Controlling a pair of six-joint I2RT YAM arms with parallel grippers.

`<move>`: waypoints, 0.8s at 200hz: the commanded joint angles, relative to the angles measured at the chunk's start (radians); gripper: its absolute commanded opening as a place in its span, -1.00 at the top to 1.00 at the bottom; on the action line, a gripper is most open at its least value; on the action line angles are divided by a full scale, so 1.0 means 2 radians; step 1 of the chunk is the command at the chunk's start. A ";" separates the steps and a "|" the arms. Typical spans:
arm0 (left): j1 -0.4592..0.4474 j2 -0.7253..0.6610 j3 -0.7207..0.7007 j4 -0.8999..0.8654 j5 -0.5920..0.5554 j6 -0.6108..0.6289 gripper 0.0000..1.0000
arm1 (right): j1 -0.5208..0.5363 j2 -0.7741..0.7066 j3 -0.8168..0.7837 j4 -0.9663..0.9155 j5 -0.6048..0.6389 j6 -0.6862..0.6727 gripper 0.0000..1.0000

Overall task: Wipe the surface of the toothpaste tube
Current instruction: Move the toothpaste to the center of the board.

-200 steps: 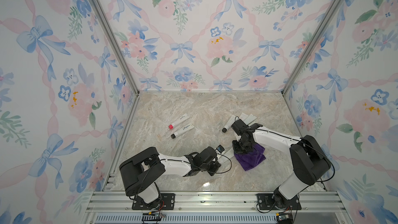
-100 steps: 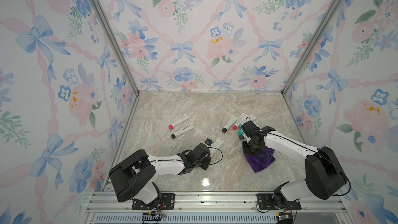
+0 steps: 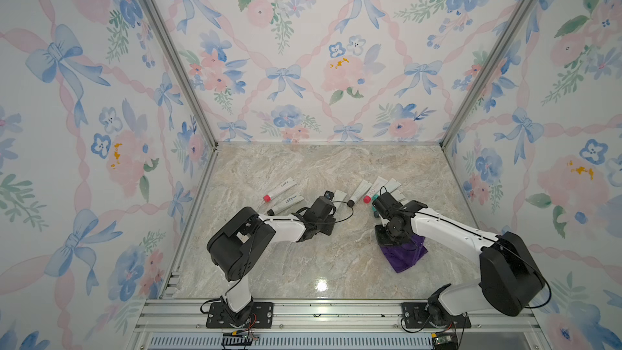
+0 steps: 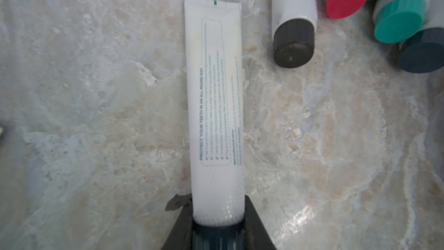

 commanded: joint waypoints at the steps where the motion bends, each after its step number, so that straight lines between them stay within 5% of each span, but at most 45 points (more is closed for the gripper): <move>1: 0.003 0.035 0.052 -0.015 0.017 0.035 0.43 | 0.009 0.004 0.003 -0.003 0.005 0.006 0.61; 64: 0.018 0.117 0.167 -0.031 0.060 0.056 0.38 | 0.007 0.007 0.005 -0.006 0.005 0.003 0.60; 87: 0.019 0.116 0.175 -0.037 0.063 0.053 0.14 | 0.004 0.007 0.008 -0.010 0.007 0.000 0.60; 117: 0.031 0.055 0.135 -0.044 0.033 0.032 -0.24 | 0.005 0.005 0.007 -0.009 0.004 0.000 0.59; 160: 0.082 -0.092 0.027 -0.053 -0.007 -0.023 -0.42 | 0.010 -0.007 -0.004 -0.003 0.001 0.003 0.59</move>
